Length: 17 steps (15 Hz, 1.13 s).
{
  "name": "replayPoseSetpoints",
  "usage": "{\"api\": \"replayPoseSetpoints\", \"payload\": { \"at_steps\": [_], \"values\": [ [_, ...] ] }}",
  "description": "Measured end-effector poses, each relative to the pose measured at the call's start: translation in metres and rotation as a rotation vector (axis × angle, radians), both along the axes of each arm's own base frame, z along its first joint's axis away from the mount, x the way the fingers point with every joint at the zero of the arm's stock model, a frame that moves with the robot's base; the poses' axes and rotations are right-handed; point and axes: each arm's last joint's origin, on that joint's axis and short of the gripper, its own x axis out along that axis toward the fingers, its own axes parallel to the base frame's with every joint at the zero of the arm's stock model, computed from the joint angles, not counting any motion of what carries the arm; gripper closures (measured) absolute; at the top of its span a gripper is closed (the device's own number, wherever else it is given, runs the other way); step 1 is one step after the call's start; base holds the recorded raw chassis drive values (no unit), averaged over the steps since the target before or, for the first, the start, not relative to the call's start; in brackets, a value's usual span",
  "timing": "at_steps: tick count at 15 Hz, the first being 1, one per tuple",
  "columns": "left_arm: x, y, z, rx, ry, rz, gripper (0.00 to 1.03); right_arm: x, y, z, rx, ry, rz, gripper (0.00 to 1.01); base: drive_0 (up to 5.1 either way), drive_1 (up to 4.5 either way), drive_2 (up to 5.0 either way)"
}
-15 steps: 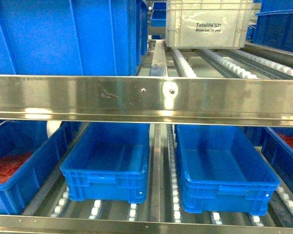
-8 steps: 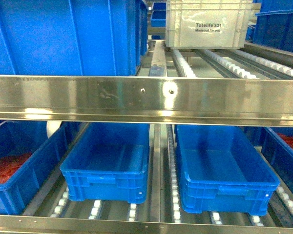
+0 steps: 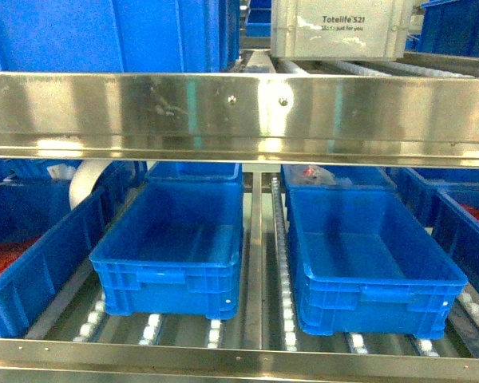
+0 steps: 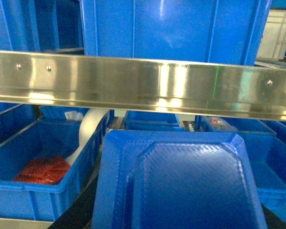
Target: Sort blue parts and orange caps into right shelf containers
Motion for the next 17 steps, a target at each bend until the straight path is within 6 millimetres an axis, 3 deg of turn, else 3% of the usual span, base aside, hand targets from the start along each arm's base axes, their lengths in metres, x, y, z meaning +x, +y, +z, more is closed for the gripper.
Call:
{"api": "replayPoseSetpoints", "payload": {
  "at_steps": [17],
  "values": [
    [0.0, 0.0, -0.0002, 0.004, 0.002, 0.0, 0.62, 0.0, 0.0, -0.0001, 0.0, 0.001, 0.001, 0.57, 0.0, 0.0, 0.0]
  ]
}}
